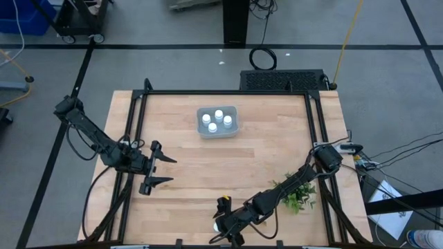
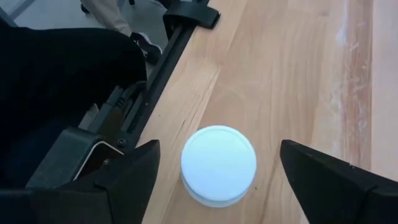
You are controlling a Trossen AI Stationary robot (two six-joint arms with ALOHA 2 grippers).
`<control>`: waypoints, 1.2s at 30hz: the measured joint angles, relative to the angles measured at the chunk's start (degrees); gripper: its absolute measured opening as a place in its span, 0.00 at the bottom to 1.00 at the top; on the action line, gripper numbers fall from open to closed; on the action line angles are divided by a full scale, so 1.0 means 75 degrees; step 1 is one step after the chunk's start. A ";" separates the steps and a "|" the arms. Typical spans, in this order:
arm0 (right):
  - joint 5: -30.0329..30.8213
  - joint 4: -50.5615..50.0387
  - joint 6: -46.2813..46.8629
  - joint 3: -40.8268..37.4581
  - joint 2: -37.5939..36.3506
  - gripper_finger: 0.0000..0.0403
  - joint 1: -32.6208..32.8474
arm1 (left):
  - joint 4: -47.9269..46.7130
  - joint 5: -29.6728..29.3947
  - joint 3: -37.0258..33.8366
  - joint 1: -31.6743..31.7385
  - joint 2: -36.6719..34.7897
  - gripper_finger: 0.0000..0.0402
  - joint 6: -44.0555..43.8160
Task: Pick and place pill bottles into a basket
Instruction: Put the white bottle into the gray bin
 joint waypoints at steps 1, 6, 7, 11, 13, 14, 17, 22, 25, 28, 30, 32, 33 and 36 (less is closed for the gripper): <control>0.0000 -0.0008 -0.0003 0.0000 0.0000 0.79 0.0000 | 0.0001 0.0000 0.0000 0.0001 0.0000 0.70 0.0000; -0.0007 -0.0004 -0.0054 0.0000 0.0000 0.71 0.0000 | 0.0000 0.0000 0.0000 0.0002 0.0000 0.70 0.0003; -0.0009 -0.0005 -0.0072 0.0000 0.0000 0.69 0.0000 | 0.0000 0.0000 0.0000 -0.0001 0.0000 0.70 0.0003; -0.0009 -0.0058 -0.0112 0.0000 0.0000 0.65 0.0000 | 0.0002 0.0000 0.0000 -0.0001 0.0000 0.70 0.0003; -0.0012 -0.0105 -0.0155 0.0000 0.0000 0.62 -0.0002 | 0.0000 -0.0001 0.0000 0.0002 0.0000 0.70 0.0003; -0.0012 -0.0136 -0.0220 0.0000 0.0000 0.61 -0.0001 | 0.0000 0.0000 0.0000 -0.0001 0.0000 0.70 0.0003; -0.0020 -0.0266 -0.0262 0.0000 -0.0006 0.56 -0.0030 | 0.0000 -0.0003 0.0000 0.0001 0.0000 0.70 0.0006; -0.0017 -0.0268 -0.0322 -0.0003 -0.0006 0.46 -0.0064 | 0.0000 -0.0001 0.0000 0.0001 0.0000 0.70 0.0007; -0.0015 -0.0257 -0.0346 -0.0003 -0.0012 0.41 -0.0061 | 0.0000 0.0000 0.0000 -0.0001 0.0000 0.70 0.0009; -0.0038 -0.0256 -0.0364 -0.0003 -0.0012 0.39 -0.0071 | 0.0000 0.0000 0.0000 0.0001 0.0000 0.70 0.0009; -0.0192 -0.0240 -0.0332 -0.0003 -0.0012 0.40 -0.0093 | 0.0000 0.0000 0.0000 0.0001 0.0000 0.70 0.0009; -0.0376 -0.0162 -0.0261 -0.0003 -0.0012 0.44 -0.0099 | 0.0000 -0.0001 0.0000 0.0000 0.0000 0.70 0.0009; -0.0401 -0.0106 -0.0254 -0.0003 -0.0012 0.45 -0.0102 | 0.0000 0.0000 0.0000 0.0001 0.0000 0.70 0.0009; -0.0417 -0.0011 -0.0212 -0.0003 -0.0012 0.48 -0.0099 | -0.0003 0.0000 0.0000 -0.0001 0.0000 0.70 0.0009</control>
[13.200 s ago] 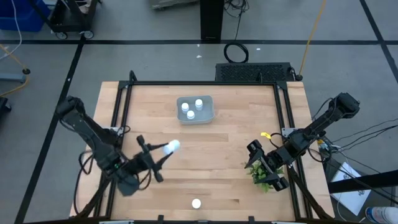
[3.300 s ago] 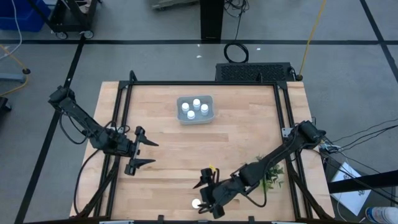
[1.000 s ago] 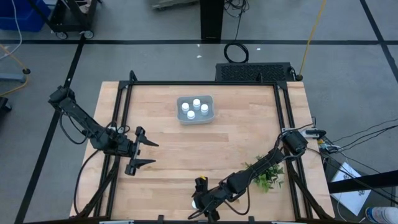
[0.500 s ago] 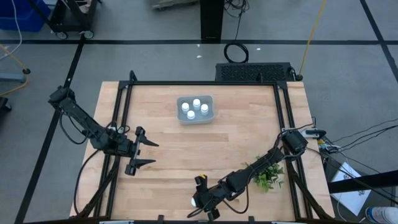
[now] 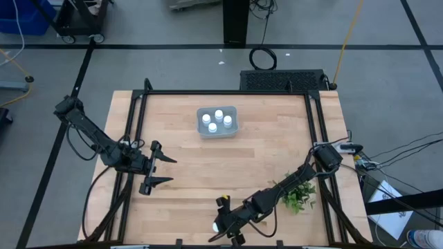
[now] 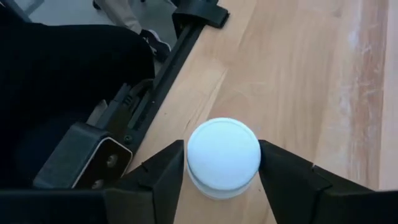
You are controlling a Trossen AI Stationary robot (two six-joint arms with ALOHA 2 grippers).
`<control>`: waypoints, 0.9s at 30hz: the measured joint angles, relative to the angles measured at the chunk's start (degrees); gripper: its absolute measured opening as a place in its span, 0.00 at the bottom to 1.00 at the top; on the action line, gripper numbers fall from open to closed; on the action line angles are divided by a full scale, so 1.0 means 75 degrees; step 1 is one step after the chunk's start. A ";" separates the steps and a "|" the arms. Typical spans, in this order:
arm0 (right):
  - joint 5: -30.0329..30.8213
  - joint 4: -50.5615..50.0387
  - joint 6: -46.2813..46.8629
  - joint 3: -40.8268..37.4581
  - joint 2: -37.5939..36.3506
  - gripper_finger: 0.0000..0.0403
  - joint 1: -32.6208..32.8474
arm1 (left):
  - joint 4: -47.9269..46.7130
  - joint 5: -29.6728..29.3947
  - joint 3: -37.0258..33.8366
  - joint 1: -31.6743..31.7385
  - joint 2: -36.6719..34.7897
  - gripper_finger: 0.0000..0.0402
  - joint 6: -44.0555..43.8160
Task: Pick and place pill bottles into a basket
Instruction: Put the white bottle into the gray bin
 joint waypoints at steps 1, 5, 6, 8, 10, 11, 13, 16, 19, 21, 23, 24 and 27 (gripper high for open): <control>0.0000 0.0003 0.0006 0.0000 0.0000 0.48 0.0000 | 0.0003 0.0000 0.0000 0.0003 0.0000 0.70 0.0000; 0.0003 0.0008 0.0009 -0.0003 0.0000 0.43 0.0000 | 0.0000 0.0000 0.0000 0.0003 0.0000 0.70 -0.0002; 0.0000 0.0014 0.0009 -0.0003 0.0000 0.41 0.0000 | 0.0000 0.0000 0.0000 0.0001 0.0000 0.70 0.0000; 0.0000 0.0016 0.0004 -0.0003 0.0000 0.38 0.0000 | 0.0000 0.0000 0.0000 0.0001 0.0000 0.70 0.0000; 0.0009 0.0017 -0.0010 -0.0003 0.0000 0.37 -0.0001 | 0.0000 0.0000 0.0000 0.0000 0.0000 0.70 0.0000; 0.0009 0.0018 -0.0012 -0.0003 0.0000 0.37 -0.0003 | 0.0000 0.0000 0.0000 0.0003 0.0000 0.70 -0.0001; 0.0049 0.0040 -0.0052 -0.0003 0.0000 0.37 -0.0003 | 0.0000 0.0000 0.0000 0.0000 0.0000 0.70 0.0000; 0.0069 0.0109 -0.0106 -0.0003 -0.0022 0.39 -0.0003 | 0.0000 0.0000 0.0000 0.0000 0.0000 0.70 -0.0003; 0.0420 0.0099 -0.0208 -0.0006 -0.0152 0.39 0.0000 | 0.0000 0.0000 0.0000 0.0002 0.0000 0.70 -0.0012; 0.0797 0.0064 -0.0403 -0.0006 -0.0339 0.38 0.0000 | 0.0003 0.0000 0.0000 0.0003 0.0000 0.70 -0.0029; 0.1126 0.0048 -0.0563 -0.0006 -0.0551 0.37 0.0000 | 0.0003 0.0000 0.0000 0.0000 0.0000 0.70 -0.0035; 0.1249 -0.0023 -0.0618 -0.0006 -0.0668 0.37 0.0000 | 0.0001 0.0000 0.0000 0.0000 0.0000 0.70 -0.0040; 0.1511 -0.0231 -0.0712 -0.0006 -0.1004 0.37 0.0005 | 0.0000 0.0000 0.0000 0.0003 0.0000 0.70 -0.0050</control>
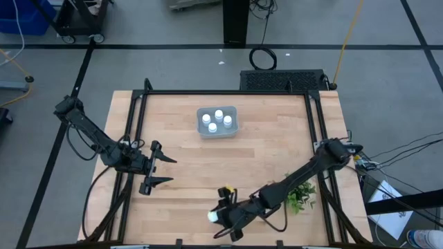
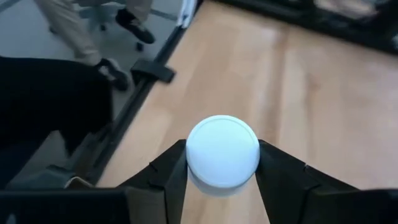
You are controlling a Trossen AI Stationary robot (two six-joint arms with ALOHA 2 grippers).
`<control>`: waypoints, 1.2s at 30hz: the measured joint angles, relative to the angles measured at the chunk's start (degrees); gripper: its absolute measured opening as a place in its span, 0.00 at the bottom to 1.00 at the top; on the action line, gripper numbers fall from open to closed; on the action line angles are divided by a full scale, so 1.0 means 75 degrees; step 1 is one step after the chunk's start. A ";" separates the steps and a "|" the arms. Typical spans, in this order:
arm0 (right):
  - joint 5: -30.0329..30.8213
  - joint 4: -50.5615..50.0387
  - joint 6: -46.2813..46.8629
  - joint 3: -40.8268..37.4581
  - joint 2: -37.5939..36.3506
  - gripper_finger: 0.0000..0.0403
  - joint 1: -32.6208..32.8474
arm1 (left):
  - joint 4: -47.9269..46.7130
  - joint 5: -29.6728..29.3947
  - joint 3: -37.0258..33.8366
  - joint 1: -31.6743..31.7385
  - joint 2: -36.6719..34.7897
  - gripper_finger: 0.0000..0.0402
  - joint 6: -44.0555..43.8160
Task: Pick and place pill bottles into a basket
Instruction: Put the white bottle into the gray bin
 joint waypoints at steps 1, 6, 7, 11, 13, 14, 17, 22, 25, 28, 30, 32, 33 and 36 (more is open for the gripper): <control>0.0242 -0.0067 -0.0055 0.0000 -0.0099 0.37 0.0027 | 0.0002 0.0004 0.0000 -0.0003 0.0000 0.70 -0.0002; 0.1368 -0.0629 -0.0309 0.0000 -0.0591 0.38 0.0168 | 0.0003 0.0004 0.0003 -0.0001 0.0000 0.70 -0.0012; 0.1574 -0.0683 -0.0394 0.0000 -0.0683 0.37 0.0194 | 0.0003 0.0006 0.0003 -0.0003 0.0000 0.70 -0.0014; 0.2259 -0.0667 -0.0719 -0.0182 -0.1084 0.37 0.0304 | 0.0006 0.0005 0.0003 -0.0001 0.0000 0.70 -0.0012; 0.2394 -0.0572 -0.0739 -0.0374 -0.1327 0.37 0.0349 | 0.0006 0.0006 0.0003 -0.0002 -0.0001 0.70 -0.0012; 0.2516 -0.0521 -0.0741 -0.0528 -0.1483 0.37 0.0385 | 0.0004 0.0006 0.0003 0.0000 -0.0002 0.70 -0.0012; 0.2834 -0.0031 -0.0751 -0.1155 -0.1959 0.37 0.0464 | 0.0003 0.0006 0.0003 0.0000 0.0000 0.70 -0.0012; 0.2967 0.1555 -0.1095 -0.2612 -0.3061 0.37 0.0528 | -0.0003 0.0006 0.0003 -0.0003 0.0000 0.70 -0.0011; 0.2936 0.2772 -0.1366 -0.3633 -0.3821 0.37 0.0525 | -0.0006 0.0006 0.0003 -0.0003 0.0000 0.70 -0.0010; 0.2886 0.3750 -0.1489 -0.4649 -0.4604 0.37 0.0525 | -0.0005 0.0003 0.0003 0.0000 -0.0003 0.70 -0.0005; 0.2697 0.4391 -0.1513 -0.5289 -0.5137 0.37 0.0525 | -0.0006 0.0003 0.0003 -0.0003 -0.0003 0.70 0.0015; 0.2315 0.5049 -0.1521 -0.5894 -0.5638 0.37 0.0512 | -0.0008 0.0003 0.0003 0.0000 -0.0003 0.70 0.0015; 0.1956 0.5352 -0.1464 -0.6185 -0.5872 0.37 0.0486 | -0.0010 0.0003 0.0003 -0.0002 0.0000 0.70 0.0015; 0.0650 0.6225 -0.1152 -0.6915 -0.6502 0.37 0.0348 | -0.0011 0.0003 0.0003 -0.0003 -0.0003 0.70 0.0016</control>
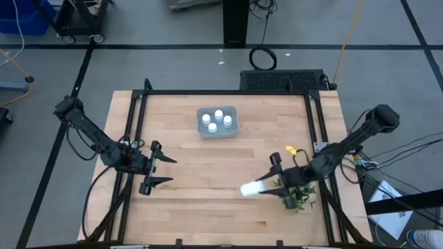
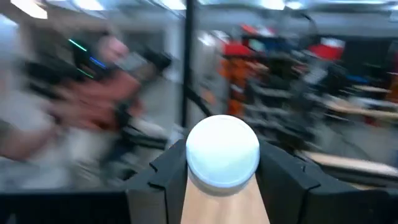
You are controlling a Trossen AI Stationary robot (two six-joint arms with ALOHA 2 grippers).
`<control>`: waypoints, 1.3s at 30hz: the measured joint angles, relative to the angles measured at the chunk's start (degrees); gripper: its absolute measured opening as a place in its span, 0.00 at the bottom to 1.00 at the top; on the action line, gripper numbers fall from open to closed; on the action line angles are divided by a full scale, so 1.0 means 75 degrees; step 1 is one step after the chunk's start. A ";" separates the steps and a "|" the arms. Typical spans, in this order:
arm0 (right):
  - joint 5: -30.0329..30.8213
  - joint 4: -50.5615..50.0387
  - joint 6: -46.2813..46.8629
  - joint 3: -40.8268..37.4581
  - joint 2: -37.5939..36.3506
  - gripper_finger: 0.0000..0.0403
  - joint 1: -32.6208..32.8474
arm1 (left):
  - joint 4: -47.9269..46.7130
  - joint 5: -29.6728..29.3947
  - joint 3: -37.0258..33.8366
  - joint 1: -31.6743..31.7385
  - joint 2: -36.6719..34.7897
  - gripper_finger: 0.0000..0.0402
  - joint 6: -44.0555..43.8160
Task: Pick and place pill bottles into a basket
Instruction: Put the white bottle into the gray bin
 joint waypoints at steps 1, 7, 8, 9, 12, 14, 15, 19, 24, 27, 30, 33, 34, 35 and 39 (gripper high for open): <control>-0.0433 0.0208 0.0134 -0.0192 -0.0191 0.37 -0.0048 | 0.0001 0.0000 0.0000 0.0003 0.0002 0.70 0.0000; -0.2506 0.0832 0.0699 -0.0875 -0.0852 0.37 -0.0288 | -0.0001 0.0000 0.0000 0.0000 0.0000 0.70 0.0037; -0.2790 0.0878 0.0768 -0.0910 -0.0901 0.37 -0.0312 | -0.0001 0.0000 0.0000 0.0001 0.0000 0.70 0.0038; -0.3109 0.0938 0.0802 -0.0933 -0.0927 0.37 -0.0321 | 0.0001 0.0000 0.0000 0.0002 0.0000 0.70 0.0041; -0.4227 0.1046 0.0914 -0.0939 -0.0931 0.37 -0.0328 | -0.0001 0.0000 0.0000 0.0000 0.0000 0.70 0.0045; -0.5017 0.1202 0.1013 -0.0942 -0.0931 0.37 -0.0330 | -0.0001 -0.0002 0.0000 0.0002 0.0003 0.70 0.0040; -0.5355 0.1291 0.1059 -0.0942 -0.0934 0.37 -0.0330 | -0.0001 0.0000 0.0000 0.0001 0.0000 0.70 0.0013; -0.6689 0.1466 0.1208 -0.0942 -0.0933 0.37 -0.0325 | -0.0001 -0.0003 0.0000 0.0000 0.0003 0.70 0.0005; -0.8371 0.1493 0.1755 -0.0942 -0.0928 0.38 -0.0291 | -0.0001 -0.0003 0.0000 0.0003 0.0006 0.70 0.0025; -0.8707 0.1506 0.1664 -0.0942 -0.0911 0.37 -0.0159 | -0.0001 -0.0003 0.0000 0.0003 0.0006 0.70 0.0025; -0.8747 0.1511 0.1654 -0.0942 -0.0914 0.37 -0.0137 | -0.0001 -0.0003 0.0000 0.0001 0.0008 0.70 0.0031; -0.8168 0.1491 0.1636 -0.0942 -0.0911 0.37 -0.0146 | -0.0003 -0.0004 0.0000 0.0003 0.0009 0.70 0.0051; -0.7651 0.1459 0.1621 -0.0942 -0.0914 0.37 -0.0166 | -0.0004 -0.0003 0.0000 0.0003 0.0009 0.70 0.0051; -0.7086 0.1371 0.1616 -0.0942 -0.0914 0.37 -0.0208 | -0.0004 -0.0004 0.0000 0.0003 0.0009 0.70 0.0053; -0.5343 0.0873 0.1397 -0.0942 -0.0911 0.37 -0.0463 | -0.0006 -0.0006 0.0000 0.0003 0.0009 0.70 0.0053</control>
